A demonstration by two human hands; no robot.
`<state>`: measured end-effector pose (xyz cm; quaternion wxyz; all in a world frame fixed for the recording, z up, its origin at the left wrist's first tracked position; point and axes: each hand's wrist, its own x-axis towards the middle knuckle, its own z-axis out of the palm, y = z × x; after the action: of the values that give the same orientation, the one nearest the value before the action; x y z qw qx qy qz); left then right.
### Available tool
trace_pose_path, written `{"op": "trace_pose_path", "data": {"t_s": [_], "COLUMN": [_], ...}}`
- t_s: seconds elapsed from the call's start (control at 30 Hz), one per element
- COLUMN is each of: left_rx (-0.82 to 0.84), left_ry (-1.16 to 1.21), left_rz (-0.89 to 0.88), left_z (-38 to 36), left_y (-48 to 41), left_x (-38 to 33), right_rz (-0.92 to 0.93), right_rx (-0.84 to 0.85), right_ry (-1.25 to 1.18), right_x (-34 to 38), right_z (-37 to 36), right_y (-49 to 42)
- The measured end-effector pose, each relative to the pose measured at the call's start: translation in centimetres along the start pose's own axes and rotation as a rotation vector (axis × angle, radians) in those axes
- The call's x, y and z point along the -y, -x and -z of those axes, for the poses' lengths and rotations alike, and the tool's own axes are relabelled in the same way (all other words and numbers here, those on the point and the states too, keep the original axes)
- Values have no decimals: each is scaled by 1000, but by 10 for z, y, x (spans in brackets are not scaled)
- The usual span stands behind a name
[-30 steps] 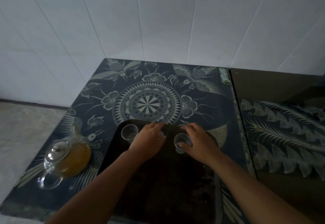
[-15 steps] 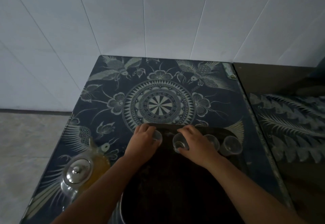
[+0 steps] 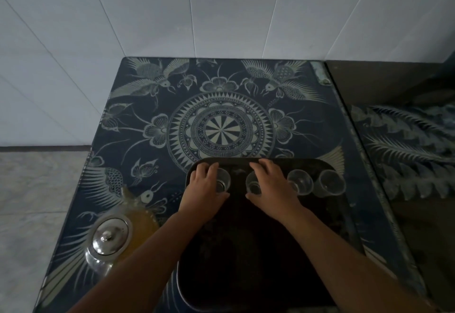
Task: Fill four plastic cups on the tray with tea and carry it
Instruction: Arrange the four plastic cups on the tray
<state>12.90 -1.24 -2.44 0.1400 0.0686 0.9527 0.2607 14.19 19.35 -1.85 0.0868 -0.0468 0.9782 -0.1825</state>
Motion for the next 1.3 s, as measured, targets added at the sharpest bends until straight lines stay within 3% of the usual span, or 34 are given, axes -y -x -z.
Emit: {"op": "trace_pose_path", "data": {"t_s": [0.3, 1.3], "left_rx": [-47, 32], "left_ry": [22, 41], "left_rz": [12, -98], "left_z": [-9, -20], "left_y": [3, 14], "left_x": [-3, -17], "right_rz": [17, 80], "right_rx": [2, 39], "right_ry": [-71, -152], "right_x": [-11, 23], "right_z": [-5, -42], "right_y": [6, 106]}}
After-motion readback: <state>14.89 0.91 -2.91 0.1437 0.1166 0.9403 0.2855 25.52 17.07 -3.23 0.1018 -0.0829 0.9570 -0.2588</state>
